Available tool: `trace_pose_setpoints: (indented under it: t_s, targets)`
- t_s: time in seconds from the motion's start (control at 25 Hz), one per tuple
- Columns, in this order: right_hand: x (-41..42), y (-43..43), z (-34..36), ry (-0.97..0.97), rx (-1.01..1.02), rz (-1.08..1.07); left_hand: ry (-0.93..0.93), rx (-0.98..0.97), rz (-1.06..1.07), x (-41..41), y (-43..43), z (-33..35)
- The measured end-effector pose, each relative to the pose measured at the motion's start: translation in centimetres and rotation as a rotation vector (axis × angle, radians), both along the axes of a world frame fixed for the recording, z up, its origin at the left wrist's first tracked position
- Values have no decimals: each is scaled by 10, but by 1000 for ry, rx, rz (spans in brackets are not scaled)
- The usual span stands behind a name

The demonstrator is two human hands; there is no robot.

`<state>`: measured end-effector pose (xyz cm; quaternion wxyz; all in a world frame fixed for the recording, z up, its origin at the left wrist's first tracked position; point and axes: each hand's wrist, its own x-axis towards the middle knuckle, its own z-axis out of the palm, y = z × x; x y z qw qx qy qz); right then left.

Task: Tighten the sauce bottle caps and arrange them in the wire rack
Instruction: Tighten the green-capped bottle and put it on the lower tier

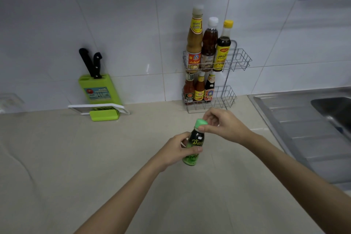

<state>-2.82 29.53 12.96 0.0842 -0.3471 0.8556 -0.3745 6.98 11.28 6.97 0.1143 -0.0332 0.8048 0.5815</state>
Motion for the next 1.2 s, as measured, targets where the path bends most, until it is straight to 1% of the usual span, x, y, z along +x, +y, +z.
trace_pose_setpoints:
  t_s: [0.12,0.2,0.28,0.32,0.44,0.48,0.52,0.64,0.68,0.76,0.84,0.88,0.96,1.12,1.2]
  targets:
    - [-4,-2,2,-2,34,91,-4,0,7,-3,3,3]
    - [-6,-4,5,140,141,77,0,-22,3,-6,4,4]
    - [-9,-8,11,324,319,-16,3,-54,-8,-7,5,4]
    - [-11,-10,13,345,342,-18,-1,-56,-9,-8,4,4]
    - [-16,-9,18,199,236,145,-3,-37,6,-10,0,4]
    - [-17,-8,20,208,264,181,1,-44,-1,-11,0,4]
    - [-17,-9,21,267,334,199,3,-49,-8,-11,0,2]
    - [-16,-18,9,632,648,234,-13,-48,-32,-9,8,-4]
    - [-16,-21,4,682,720,235,-33,-46,-47,-9,12,-6]
    - [-18,-24,3,707,841,245,-43,-72,-58,-11,17,-9]
    - [-22,-25,4,818,937,240,14,-155,-12,-16,23,-9]
    - [-23,-27,3,817,1006,227,58,-217,24,-19,26,-9]
    - [-26,-28,2,744,1121,178,134,-328,71,-27,31,-12]
    - [-37,-26,-8,612,1198,109,215,-485,90,-38,38,-27]
    - [-40,-23,-16,455,1216,44,232,-547,59,-42,43,-36]
